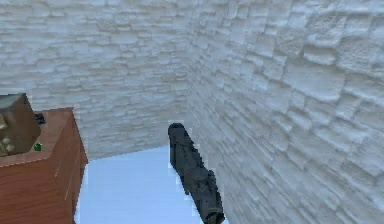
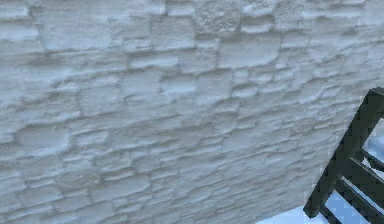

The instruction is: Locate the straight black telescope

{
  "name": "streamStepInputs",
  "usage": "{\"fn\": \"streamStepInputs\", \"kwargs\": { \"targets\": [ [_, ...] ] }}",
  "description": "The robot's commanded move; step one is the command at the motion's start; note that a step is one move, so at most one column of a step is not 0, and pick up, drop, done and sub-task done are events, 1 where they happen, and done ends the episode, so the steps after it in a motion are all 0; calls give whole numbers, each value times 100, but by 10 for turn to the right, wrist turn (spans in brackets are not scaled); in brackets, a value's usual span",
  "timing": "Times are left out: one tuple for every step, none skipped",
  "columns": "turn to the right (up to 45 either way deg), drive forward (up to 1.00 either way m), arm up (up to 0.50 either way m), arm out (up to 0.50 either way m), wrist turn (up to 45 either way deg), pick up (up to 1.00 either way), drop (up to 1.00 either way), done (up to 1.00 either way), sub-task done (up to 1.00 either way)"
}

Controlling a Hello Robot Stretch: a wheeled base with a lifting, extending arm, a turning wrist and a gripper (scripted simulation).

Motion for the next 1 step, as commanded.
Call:
{"fn": "streamStepInputs", "kwargs": {
  "targets": [
    [0, 0, 0, 0, 0, 0, 0, 100, 0]
  ]
}}
